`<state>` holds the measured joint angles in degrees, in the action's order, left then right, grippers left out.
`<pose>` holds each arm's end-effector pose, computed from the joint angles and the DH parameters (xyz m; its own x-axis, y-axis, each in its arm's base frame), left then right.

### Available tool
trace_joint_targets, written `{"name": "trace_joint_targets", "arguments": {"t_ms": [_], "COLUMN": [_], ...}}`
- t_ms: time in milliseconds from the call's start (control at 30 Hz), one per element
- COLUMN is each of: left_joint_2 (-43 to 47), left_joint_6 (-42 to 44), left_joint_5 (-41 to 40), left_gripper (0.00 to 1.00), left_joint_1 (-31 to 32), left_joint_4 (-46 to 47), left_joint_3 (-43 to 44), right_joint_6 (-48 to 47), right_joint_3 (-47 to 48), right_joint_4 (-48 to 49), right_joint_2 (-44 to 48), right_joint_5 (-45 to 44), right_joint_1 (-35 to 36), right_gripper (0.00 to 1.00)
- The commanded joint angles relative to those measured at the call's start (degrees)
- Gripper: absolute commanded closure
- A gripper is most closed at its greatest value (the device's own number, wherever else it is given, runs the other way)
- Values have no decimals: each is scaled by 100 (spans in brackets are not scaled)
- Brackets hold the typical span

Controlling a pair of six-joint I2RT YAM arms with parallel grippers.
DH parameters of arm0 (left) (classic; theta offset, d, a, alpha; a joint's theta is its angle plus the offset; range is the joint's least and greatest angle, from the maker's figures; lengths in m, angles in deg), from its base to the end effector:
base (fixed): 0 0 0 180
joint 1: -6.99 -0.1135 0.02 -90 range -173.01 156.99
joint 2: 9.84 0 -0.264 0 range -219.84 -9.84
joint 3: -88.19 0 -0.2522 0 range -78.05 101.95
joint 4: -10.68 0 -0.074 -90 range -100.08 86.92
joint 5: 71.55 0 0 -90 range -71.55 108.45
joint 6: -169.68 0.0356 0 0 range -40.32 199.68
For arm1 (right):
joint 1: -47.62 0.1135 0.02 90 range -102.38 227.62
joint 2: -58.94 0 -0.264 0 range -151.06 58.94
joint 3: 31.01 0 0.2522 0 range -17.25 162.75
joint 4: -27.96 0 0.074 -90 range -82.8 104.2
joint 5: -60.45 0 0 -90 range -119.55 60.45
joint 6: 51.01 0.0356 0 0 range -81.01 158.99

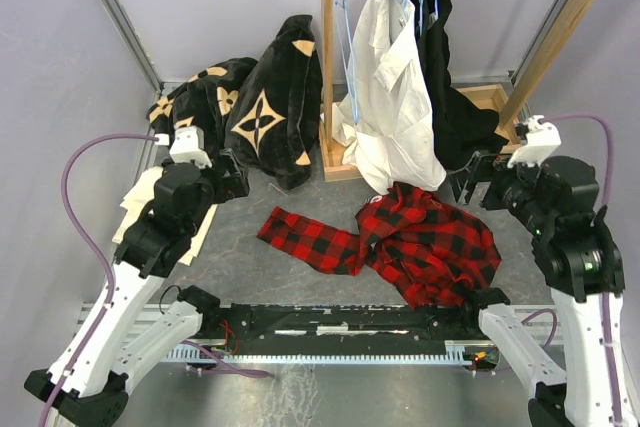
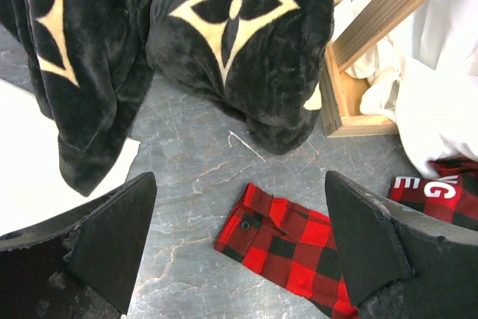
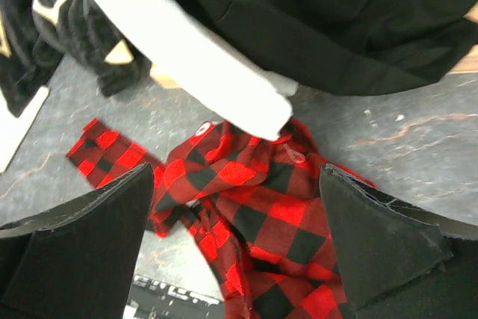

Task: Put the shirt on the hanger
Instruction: Adjust the shirt at the center of the board.

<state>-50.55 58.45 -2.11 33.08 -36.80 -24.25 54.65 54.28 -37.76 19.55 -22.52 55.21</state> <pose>0.1360 -0.0527 0.3618 -0.3372 -0.2124 -0.9172 -0.0059 0.9747 -0.2236 0.0929 0.0168 0.4251 -0.3898 0.2183 -0.8946 -0.1454 0.9447 0.2939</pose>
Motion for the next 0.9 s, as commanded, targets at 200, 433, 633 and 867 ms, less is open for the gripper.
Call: {"name": "trace_joint_targets", "arguments": {"t_ms": [200, 433, 633, 867], "left_joint_2": [238, 267, 295, 329], "left_joint_6": [165, 106, -8, -43], "left_joint_5": [95, -25, -28, -121], "left_gripper": [1, 1, 1, 1], "left_joint_1": [-34, -26, -27, -28], "left_joint_4": [210, 106, 82, -39], "left_joint_3": [-308, -352, -402, -406], "right_joint_6": [227, 711, 776, 942], "right_joint_3": [-252, -797, -1097, -1650], "right_joint_4": [-59, 390, 520, 716], "right_joint_2": [-342, -245, -443, -719], "right_joint_5": [1490, 1114, 16, -1351], "right_joint_1": [13, 623, 1925, 3385], "right_gripper": [2, 3, 5, 9]}}
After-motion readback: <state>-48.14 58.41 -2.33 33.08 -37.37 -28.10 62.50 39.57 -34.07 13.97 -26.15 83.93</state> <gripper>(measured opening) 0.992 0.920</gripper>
